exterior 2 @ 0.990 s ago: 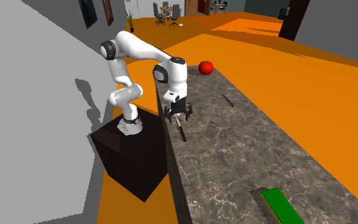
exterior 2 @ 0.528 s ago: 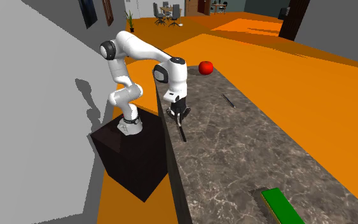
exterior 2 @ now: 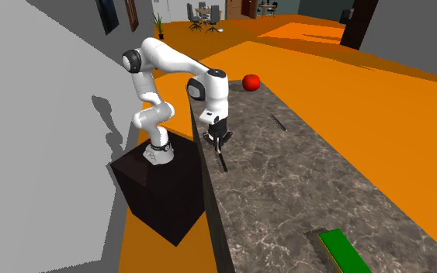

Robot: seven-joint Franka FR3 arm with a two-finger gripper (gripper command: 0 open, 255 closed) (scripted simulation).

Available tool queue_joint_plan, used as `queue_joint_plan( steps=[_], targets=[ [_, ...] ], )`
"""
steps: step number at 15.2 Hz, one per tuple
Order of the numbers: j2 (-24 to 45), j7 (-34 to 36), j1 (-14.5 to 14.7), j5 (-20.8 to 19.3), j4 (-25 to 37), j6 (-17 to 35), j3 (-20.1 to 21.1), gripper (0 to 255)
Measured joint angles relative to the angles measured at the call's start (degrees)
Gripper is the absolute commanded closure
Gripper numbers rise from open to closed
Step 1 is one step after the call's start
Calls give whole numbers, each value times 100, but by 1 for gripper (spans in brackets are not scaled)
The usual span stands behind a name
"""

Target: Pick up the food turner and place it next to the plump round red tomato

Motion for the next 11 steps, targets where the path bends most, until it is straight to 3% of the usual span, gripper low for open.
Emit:
queue_joint_plan(
  steps=[11],
  targets=[
    [-17,-27,-8,2,780,-794,-14,255]
  ],
)
